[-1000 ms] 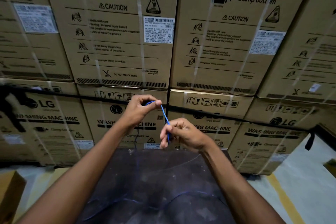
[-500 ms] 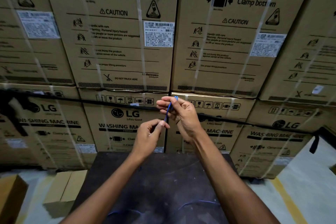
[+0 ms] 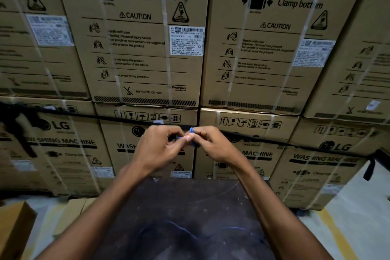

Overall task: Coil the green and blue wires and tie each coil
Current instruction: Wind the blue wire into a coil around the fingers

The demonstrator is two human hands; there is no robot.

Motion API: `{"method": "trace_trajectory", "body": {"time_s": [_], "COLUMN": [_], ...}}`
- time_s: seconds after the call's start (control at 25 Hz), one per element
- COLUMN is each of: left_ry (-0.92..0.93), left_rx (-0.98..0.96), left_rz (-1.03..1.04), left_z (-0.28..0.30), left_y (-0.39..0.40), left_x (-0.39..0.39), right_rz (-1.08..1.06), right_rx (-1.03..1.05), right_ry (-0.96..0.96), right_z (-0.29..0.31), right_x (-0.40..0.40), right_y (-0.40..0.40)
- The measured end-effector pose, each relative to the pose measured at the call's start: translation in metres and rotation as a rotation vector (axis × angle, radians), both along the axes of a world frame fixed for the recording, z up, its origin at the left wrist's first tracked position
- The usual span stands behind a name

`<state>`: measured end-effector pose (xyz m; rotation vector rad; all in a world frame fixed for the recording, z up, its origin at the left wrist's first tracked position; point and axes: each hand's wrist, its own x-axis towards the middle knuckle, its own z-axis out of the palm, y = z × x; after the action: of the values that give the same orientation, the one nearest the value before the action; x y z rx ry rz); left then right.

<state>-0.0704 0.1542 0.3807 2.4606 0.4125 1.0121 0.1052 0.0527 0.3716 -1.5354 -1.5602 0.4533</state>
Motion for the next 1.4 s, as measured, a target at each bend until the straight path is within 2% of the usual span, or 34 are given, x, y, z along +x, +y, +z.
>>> {"method": "trace_trajectory", "body": {"time_s": [0.24, 0.36, 0.6, 0.72, 0.88, 0.96, 1.08, 1.28, 1.4], "left_ry": [-0.038, -0.058, -0.052, -0.16, -0.316, -0.346, -0.315, -0.143, 0.027], "left_rx": [-0.132, -0.162, -0.287, -0.521, -0.978, -1.072, -0.926, -0.592, -0.454], "left_rz": [-0.103, -0.161, -0.339, -0.355, -0.347, -0.289, -0.165, -0.179, -0.102], "left_z": [0.026, 0.029, 0.043, 0.031, -0.006, -0.027, -0.051, -0.063, -0.052], "left_y": [0.03, 0.03, 0.034, 0.038, 0.03, 0.017, -0.005, -0.01, -0.009], "left_x": [0.008, 0.009, 0.011, 0.019, 0.03, 0.036, 0.036, 0.025, 0.014], "right_rz": [0.133, 0.199, 0.239, 0.247, 0.3, 0.294, 0.185, 0.039, -0.051], "right_rx": [-0.102, -0.143, -0.085, -0.09, -0.048, 0.015, 0.173, 0.301, 0.312], "right_ry": [0.163, 0.325, 0.471, 0.578, 0.892, 1.005, 1.131, 1.05, 0.878], "right_z": [0.019, 0.021, 0.019, 0.025, 0.019, 0.016, 0.017, 0.009, 0.001], "right_x": [-0.005, -0.007, -0.007, -0.014, -0.026, -0.028, -0.025, -0.021, -0.017], "right_y": [-0.014, -0.017, -0.015, -0.011, -0.001, 0.004, 0.01, 0.018, 0.021]}}
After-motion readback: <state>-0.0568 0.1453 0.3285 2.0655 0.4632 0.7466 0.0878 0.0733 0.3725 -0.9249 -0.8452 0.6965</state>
